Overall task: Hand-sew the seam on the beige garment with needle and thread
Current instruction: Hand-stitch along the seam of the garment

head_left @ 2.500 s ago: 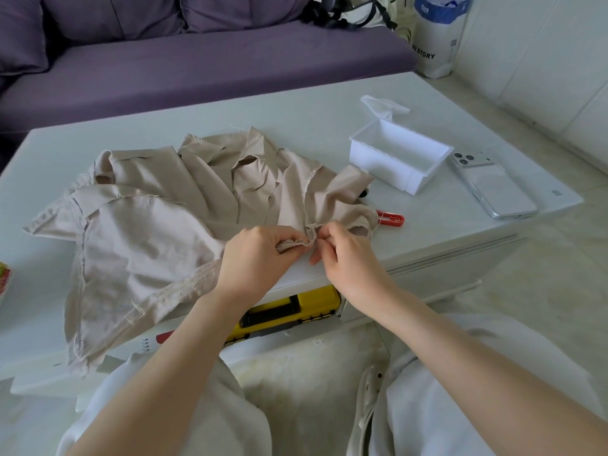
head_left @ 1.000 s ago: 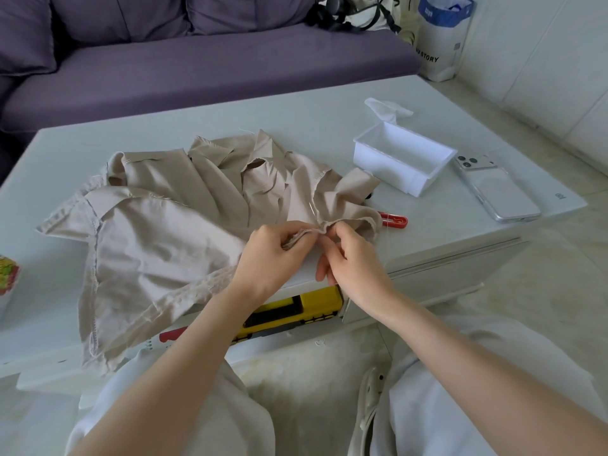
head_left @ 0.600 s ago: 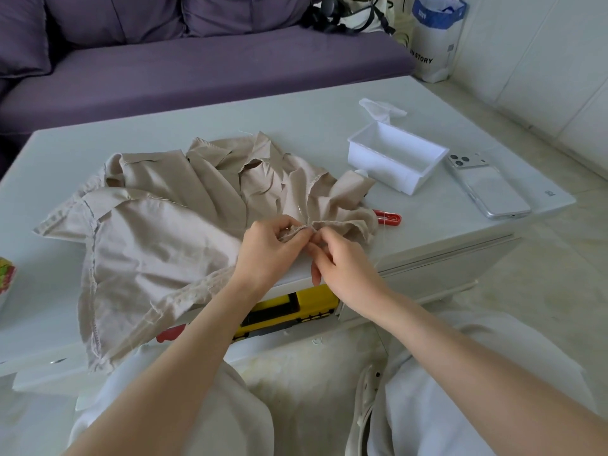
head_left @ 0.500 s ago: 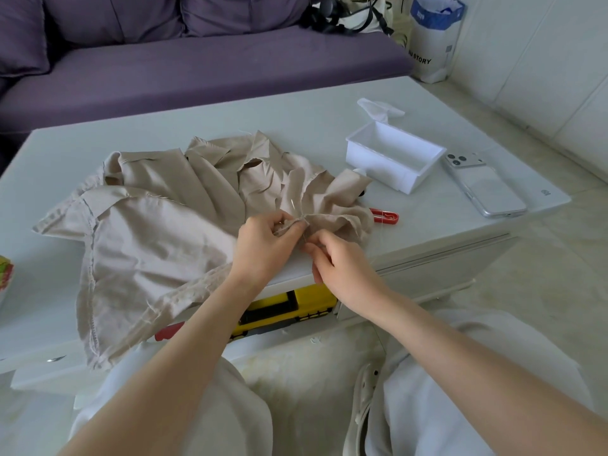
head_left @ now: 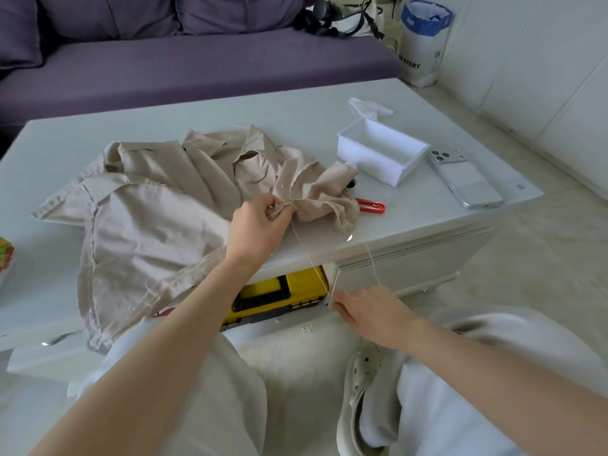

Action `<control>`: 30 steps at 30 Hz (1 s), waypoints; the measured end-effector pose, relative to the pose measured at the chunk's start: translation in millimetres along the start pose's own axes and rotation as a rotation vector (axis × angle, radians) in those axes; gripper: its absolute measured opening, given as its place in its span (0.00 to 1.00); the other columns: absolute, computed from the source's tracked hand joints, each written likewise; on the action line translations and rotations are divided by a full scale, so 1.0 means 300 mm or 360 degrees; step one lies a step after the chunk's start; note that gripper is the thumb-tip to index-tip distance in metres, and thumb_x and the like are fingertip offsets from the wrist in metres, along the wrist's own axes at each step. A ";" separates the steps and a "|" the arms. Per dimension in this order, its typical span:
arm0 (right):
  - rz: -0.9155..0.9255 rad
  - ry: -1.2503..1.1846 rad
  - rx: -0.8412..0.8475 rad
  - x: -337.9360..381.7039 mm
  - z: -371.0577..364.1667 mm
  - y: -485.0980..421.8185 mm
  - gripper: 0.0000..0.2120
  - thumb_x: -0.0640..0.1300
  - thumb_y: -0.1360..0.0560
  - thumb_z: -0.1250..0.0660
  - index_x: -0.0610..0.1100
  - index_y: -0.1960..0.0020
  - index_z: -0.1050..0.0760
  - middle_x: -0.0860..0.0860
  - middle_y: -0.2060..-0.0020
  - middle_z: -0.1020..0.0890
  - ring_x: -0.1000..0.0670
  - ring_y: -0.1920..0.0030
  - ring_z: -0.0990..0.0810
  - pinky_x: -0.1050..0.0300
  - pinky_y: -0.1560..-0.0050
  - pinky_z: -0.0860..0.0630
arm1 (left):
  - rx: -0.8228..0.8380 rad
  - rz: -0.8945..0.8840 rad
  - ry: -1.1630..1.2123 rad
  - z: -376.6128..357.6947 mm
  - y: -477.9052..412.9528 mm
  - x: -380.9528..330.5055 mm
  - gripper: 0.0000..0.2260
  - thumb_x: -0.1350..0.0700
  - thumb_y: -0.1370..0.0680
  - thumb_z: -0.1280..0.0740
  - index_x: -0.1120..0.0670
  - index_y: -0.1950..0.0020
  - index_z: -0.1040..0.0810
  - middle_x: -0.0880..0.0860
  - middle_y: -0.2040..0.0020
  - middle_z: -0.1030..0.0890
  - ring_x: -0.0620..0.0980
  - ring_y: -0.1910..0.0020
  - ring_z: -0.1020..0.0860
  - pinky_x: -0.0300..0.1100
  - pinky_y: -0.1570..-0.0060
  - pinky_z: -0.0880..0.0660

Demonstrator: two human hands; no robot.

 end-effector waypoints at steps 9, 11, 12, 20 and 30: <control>0.0139 -0.0055 -0.0350 -0.015 0.048 -0.008 0.22 0.57 0.20 0.47 0.43 0.38 0.27 0.49 0.46 0.22 0.49 0.45 0.24 0.57 0.46 0.28 | 0.0015 -0.0060 -0.0038 0.008 0.009 0.003 0.08 0.51 0.24 0.32 0.54 0.61 0.22 0.44 0.70 0.25 0.43 0.68 0.27 0.38 0.69 0.33; 0.0040 -0.0282 -0.0673 -0.011 0.107 -0.034 0.21 0.54 0.21 0.46 0.41 0.40 0.27 0.48 0.47 0.22 0.51 0.50 0.22 0.60 0.50 0.26 | 0.0023 -0.0069 -0.0042 0.008 0.010 0.005 0.08 0.51 0.24 0.31 0.53 0.61 0.22 0.44 0.71 0.25 0.44 0.68 0.27 0.38 0.68 0.33; 0.0004 -0.0395 -0.0792 -0.008 0.143 -0.049 0.19 0.52 0.21 0.45 0.40 0.41 0.28 0.48 0.48 0.22 0.54 0.53 0.23 0.62 0.54 0.25 | 0.0027 -0.0073 -0.0044 0.007 0.011 0.006 0.08 0.51 0.24 0.31 0.52 0.61 0.22 0.44 0.71 0.25 0.45 0.68 0.27 0.38 0.68 0.33; -0.0304 -0.1182 -0.0970 0.010 0.390 -0.184 0.10 0.47 0.20 0.41 0.46 0.45 0.23 0.61 0.59 0.27 0.62 0.63 0.30 0.61 0.51 0.32 | 0.0079 -0.0119 -0.0067 0.002 0.012 0.009 0.07 0.51 0.25 0.30 0.49 0.62 0.21 0.43 0.70 0.24 0.46 0.67 0.26 0.39 0.65 0.31; -0.0513 -0.1247 -0.0684 0.026 0.375 -0.267 0.06 0.47 0.22 0.37 0.47 0.52 0.22 0.57 0.58 0.21 0.64 0.62 0.28 0.79 0.61 0.36 | 0.0123 -0.0176 -0.0046 -0.004 0.009 0.010 0.06 0.53 0.24 0.31 0.53 0.58 0.17 0.47 0.68 0.21 0.46 0.65 0.23 0.39 0.65 0.29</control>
Point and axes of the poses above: each hand's wrist, its own y-axis away from the middle knuckle, its own z-axis out of the back of the hand, x = y × z, the point moved 4 cm from there along -y, towards the middle knuckle
